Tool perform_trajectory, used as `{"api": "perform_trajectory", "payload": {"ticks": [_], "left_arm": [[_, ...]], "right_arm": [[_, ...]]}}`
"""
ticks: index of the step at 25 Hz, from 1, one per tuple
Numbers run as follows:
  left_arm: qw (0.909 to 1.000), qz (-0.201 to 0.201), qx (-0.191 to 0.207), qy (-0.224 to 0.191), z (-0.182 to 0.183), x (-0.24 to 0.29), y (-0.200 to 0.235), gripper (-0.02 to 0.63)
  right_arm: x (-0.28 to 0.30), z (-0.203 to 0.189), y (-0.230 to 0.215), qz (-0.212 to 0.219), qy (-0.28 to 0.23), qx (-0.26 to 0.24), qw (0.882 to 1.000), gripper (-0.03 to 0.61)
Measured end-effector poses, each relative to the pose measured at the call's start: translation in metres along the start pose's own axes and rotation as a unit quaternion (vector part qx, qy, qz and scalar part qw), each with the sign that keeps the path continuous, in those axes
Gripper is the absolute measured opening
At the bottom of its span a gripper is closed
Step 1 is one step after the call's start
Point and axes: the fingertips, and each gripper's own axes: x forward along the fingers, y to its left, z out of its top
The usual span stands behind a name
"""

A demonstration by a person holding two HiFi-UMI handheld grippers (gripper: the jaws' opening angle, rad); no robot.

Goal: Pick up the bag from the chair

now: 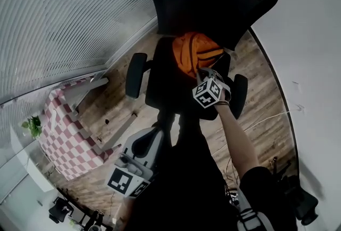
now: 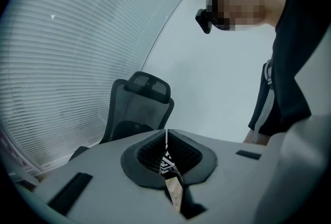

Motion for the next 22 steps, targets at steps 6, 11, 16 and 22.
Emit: {"api": "perform_trajectory", "payload": {"ticks": [6, 11, 16, 22], "left_arm": [[0.9999, 0.0, 0.003, -0.01, 0.001, -0.006, -0.004, 0.034], [0.9998, 0.005, 0.005, -0.019, 0.001, -0.011, -0.008, 0.034], [0.9997, 0.008, 0.003, -0.021, -0.005, -0.016, -0.011, 0.034], [0.9996, 0.003, 0.005, -0.027, -0.01, -0.026, -0.016, 0.034]], "right_arm": [[-0.014, 0.007, 0.01, 0.034, -0.014, 0.048, 0.998, 0.032], [-0.035, 0.026, 0.011, 0.061, -0.062, 0.117, 0.989, 0.031], [-0.056, 0.042, 0.007, 0.084, -0.115, 0.194, 0.971, 0.031], [-0.092, 0.071, 0.013, 0.139, -0.197, 0.272, 0.932, 0.029]]}}
